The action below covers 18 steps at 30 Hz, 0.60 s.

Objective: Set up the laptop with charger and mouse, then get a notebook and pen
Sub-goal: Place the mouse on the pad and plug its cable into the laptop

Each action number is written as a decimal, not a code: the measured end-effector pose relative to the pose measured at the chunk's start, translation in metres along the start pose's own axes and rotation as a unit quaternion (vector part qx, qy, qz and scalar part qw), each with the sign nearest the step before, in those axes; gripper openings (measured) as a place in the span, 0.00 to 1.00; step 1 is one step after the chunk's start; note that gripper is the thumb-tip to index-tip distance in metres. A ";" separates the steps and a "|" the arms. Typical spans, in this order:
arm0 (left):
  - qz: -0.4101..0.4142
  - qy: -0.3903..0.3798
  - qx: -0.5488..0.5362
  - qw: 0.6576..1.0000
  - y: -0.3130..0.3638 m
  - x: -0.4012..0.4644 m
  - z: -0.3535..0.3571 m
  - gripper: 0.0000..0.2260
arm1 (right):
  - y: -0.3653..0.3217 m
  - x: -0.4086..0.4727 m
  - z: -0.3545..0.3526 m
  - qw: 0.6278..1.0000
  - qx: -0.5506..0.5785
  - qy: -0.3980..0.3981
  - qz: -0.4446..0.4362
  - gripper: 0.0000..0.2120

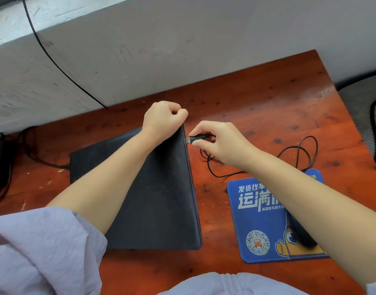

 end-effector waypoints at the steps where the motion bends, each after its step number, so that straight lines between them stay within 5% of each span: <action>1: -0.001 -0.002 0.002 1.000 0.000 0.000 0.001 0.15 | 0.000 -0.001 0.000 1.000 -0.005 0.005 0.000 0.06; 10: 0.000 -0.036 0.013 0.999 -0.002 -0.005 0.015 0.13 | 0.003 0.005 -0.003 0.992 -0.073 -0.105 -0.018 0.07; 18: 0.001 -0.016 -0.002 1.000 0.002 -0.003 -0.002 0.14 | -0.003 0.002 -0.003 1.000 -0.024 0.006 -0.015 0.06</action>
Point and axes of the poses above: each hand's wrist, its own x-axis towards the middle knuckle, its own z-axis out of the palm, y = z × x, the point moved 7 cm from there along x, towards the middle knuckle, and after that the axes turned 12 degrees about -x, right-handed, at the moved point
